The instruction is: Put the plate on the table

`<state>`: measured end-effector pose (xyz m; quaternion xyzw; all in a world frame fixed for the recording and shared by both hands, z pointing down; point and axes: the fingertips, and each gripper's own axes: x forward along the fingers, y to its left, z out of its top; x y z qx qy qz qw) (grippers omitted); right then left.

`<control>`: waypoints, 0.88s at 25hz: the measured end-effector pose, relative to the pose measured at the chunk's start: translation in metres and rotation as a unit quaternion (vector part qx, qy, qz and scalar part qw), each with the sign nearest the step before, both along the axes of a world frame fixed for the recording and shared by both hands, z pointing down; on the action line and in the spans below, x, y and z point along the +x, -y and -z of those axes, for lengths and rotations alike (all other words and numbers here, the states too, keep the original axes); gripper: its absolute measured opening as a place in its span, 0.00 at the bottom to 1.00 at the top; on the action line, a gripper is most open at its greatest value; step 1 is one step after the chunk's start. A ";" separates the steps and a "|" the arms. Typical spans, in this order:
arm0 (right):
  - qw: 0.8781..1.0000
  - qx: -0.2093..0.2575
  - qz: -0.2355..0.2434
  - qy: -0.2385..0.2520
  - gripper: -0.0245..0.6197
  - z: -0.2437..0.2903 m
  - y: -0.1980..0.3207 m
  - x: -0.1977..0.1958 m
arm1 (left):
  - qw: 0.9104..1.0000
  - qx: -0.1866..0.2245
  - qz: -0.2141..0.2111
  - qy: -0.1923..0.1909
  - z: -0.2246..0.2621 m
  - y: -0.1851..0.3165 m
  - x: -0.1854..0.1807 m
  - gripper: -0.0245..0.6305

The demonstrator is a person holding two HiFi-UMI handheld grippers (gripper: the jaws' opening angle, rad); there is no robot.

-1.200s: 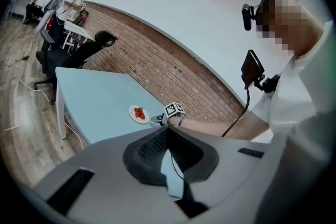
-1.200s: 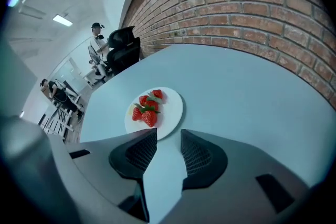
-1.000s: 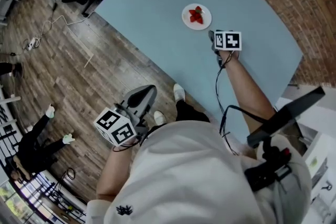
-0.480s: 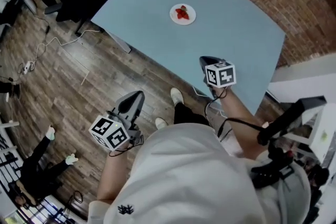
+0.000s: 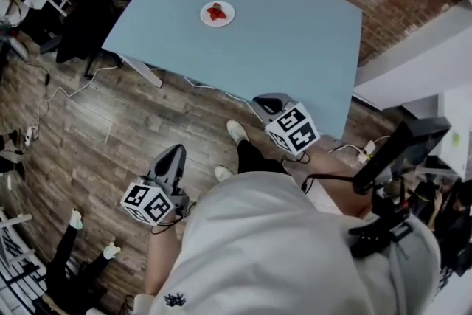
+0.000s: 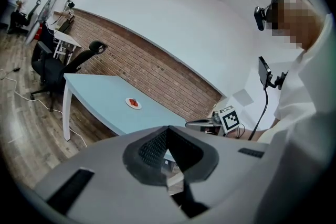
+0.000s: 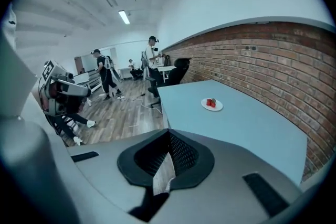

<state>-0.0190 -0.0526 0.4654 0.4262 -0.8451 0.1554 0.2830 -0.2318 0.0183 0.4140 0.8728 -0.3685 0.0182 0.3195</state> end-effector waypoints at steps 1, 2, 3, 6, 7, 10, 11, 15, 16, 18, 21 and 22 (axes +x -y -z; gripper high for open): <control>1.000 0.003 0.007 0.002 0.05 0.003 -0.007 -0.004 | 1.000 0.000 -0.001 0.001 -0.001 -0.005 -0.001 0.04; 1.000 0.007 0.013 0.004 0.05 0.006 -0.014 -0.009 | 1.000 0.001 -0.001 0.000 -0.001 -0.009 -0.003 0.04; 1.000 0.012 0.020 0.005 0.05 0.009 -0.019 -0.013 | 1.000 0.002 0.000 0.000 -0.002 -0.012 -0.003 0.04; 0.999 0.024 0.038 0.008 0.05 0.016 -0.034 -0.024 | 1.000 0.007 -0.002 -0.004 -0.001 -0.018 -0.003 0.04; 0.999 0.027 0.043 0.009 0.05 0.019 -0.037 -0.027 | 1.000 0.008 -0.003 -0.005 0.000 -0.020 -0.003 0.04; 0.998 0.030 0.054 0.012 0.05 0.026 -0.045 -0.037 | 1.000 0.012 -0.002 -0.009 0.002 -0.025 -0.004 0.04; 0.998 0.030 0.057 0.014 0.05 0.028 -0.047 -0.040 | 1.000 0.013 -0.002 -0.009 0.003 -0.026 -0.005 0.04; 0.997 0.032 0.073 0.020 0.05 0.031 -0.055 -0.052 | 1.000 0.014 0.001 -0.007 0.004 -0.031 -0.008 0.04; 0.996 0.033 0.076 0.021 0.05 0.033 -0.056 -0.054 | 1.000 0.015 0.002 -0.007 0.005 -0.031 -0.008 0.04; 0.996 0.032 0.083 0.020 0.05 0.035 -0.060 -0.057 | 1.000 0.015 0.003 -0.008 0.006 -0.033 -0.008 0.04; 0.995 0.029 0.092 0.023 0.05 0.036 -0.063 -0.062 | 1.000 0.017 0.004 -0.009 0.004 -0.035 -0.009 0.04; 0.995 0.030 0.094 0.023 0.05 0.036 -0.064 -0.063 | 1.000 0.017 0.004 -0.009 0.003 -0.036 -0.010 0.04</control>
